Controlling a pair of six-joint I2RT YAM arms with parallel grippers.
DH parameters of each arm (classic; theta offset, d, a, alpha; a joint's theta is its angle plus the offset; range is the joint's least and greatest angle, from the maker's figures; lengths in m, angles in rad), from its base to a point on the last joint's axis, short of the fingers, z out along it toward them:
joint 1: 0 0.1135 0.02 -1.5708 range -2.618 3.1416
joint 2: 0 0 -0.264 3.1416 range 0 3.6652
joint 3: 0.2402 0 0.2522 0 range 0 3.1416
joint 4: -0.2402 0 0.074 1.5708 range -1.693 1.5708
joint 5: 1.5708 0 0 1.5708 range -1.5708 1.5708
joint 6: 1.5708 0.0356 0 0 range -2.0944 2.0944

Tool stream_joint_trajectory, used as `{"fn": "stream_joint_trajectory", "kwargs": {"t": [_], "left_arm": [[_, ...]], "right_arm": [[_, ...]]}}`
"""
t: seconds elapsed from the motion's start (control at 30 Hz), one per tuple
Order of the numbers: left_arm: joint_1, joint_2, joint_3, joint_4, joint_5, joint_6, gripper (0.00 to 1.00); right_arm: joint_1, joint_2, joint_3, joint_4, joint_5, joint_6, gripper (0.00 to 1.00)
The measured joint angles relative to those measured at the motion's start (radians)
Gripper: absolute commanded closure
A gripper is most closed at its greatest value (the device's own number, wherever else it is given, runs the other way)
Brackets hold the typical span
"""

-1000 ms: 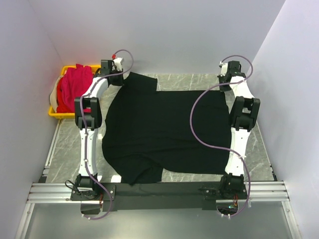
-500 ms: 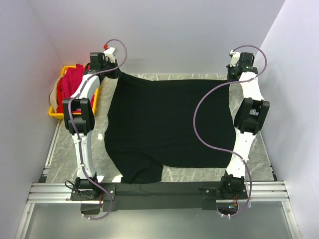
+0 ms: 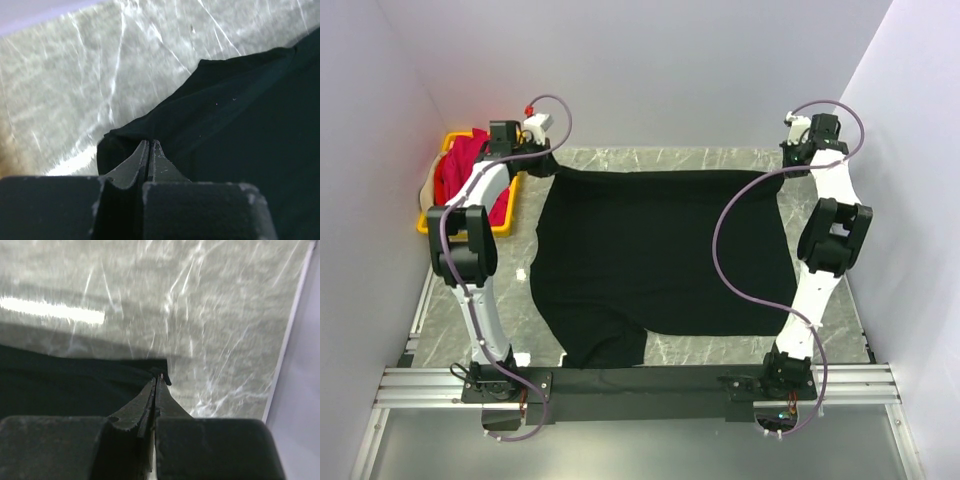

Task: Fold and stack the t-shirts
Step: Fold the tshirt

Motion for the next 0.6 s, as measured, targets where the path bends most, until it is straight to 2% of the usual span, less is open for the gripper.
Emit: {"fn": "stream_joint_trajectory", "kwargs": {"t": [0.6], "left_arm": [[0.025, -0.263, -0.390, -0.092, 0.106, 0.178, 1.00]], "right_arm": [[-0.051, -0.132, -0.238, -0.084, -0.116, -0.161, 1.00]]}}
